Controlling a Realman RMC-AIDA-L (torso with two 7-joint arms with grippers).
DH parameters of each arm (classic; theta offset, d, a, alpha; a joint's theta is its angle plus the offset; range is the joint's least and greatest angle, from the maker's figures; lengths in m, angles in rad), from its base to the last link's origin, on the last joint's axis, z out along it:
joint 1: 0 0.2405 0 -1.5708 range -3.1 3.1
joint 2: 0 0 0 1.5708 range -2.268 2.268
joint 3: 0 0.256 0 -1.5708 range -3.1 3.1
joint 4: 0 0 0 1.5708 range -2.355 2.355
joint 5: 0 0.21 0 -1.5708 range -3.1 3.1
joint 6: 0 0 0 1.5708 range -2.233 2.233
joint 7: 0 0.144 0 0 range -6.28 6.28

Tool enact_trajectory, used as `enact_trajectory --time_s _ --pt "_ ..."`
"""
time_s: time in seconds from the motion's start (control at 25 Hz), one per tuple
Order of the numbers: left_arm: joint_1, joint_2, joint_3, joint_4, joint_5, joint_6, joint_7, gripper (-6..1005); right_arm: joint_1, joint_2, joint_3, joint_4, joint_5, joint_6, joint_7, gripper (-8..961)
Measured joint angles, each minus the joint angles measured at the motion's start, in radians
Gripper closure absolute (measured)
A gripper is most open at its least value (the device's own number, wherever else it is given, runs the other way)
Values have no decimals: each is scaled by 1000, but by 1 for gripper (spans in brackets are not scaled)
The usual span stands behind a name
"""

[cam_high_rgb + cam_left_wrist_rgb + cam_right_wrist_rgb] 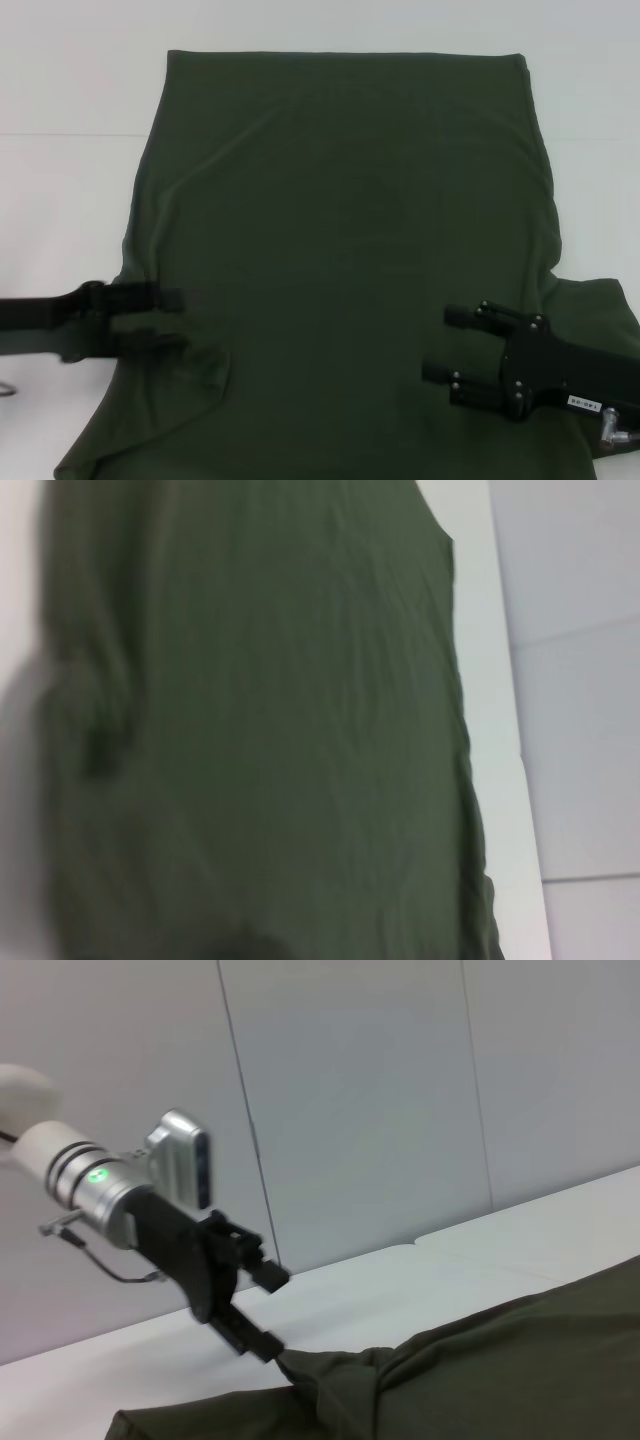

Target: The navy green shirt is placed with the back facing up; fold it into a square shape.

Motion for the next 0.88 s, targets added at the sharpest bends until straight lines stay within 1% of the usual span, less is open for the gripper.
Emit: enact_trajectory --time_s 0.12,0.2,0.32,0.52,0.88 --pt "24 4 -19 35 36 7 -23 218 0 -1 9 0 0 0 0 151" --pt "29 5 -31 57 89 -10 -36 163 1 -1 11 0 0 0 0 151" --pt "24 8 -49 56 146 -61 -46 163 3 -1 11 0 0 0 0 152" --pt "13 10 -47 35 160 -143 -51 163 4 1 11 0 0 0 0 152" --pt "-14 12 -40 16 182 -206 -63 164 0 1 11 0 0 0 0 152"
